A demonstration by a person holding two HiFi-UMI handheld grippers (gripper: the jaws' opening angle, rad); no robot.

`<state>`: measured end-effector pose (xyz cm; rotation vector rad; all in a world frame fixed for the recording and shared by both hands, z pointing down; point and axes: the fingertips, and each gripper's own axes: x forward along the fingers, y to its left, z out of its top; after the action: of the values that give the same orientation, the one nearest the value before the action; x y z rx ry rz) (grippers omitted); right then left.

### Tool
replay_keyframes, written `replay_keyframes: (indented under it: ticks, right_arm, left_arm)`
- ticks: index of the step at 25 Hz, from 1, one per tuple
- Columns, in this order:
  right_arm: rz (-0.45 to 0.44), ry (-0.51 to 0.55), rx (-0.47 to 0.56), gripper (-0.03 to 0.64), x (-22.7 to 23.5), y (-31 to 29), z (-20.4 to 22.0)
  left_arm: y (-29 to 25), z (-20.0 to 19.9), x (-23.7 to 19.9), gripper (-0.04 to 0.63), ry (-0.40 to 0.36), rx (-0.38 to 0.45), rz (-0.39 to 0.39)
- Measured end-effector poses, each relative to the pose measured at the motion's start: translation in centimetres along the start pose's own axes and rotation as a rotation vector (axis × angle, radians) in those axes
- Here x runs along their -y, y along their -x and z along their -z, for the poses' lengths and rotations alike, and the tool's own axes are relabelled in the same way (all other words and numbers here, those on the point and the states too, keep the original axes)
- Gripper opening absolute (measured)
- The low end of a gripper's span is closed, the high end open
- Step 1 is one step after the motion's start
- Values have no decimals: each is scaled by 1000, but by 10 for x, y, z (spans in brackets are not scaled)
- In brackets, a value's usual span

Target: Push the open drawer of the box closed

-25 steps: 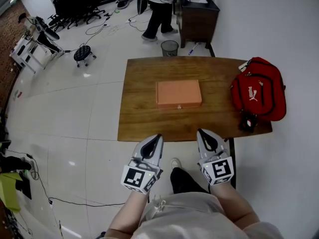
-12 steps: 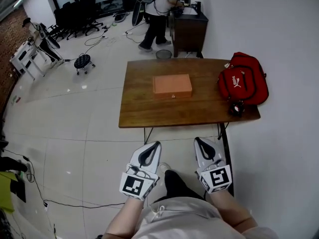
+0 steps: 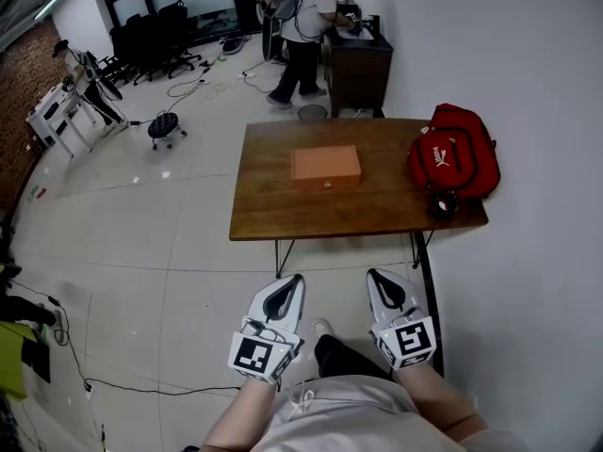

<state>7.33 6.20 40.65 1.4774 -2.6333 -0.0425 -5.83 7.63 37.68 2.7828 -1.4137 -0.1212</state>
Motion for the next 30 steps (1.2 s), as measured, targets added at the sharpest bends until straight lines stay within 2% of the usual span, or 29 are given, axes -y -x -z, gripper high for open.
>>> replay_keyframes:
  ticks: [11,30]
  right_arm:
    - [-38,3,-11,8,6,-11,-6]
    - [-22,-7,-10,8,2,-4,-9]
  left_arm:
    - [-4,-4,-4,6,19,-24,-52]
    - [-2,-5,-3,5,32,-12,-38]
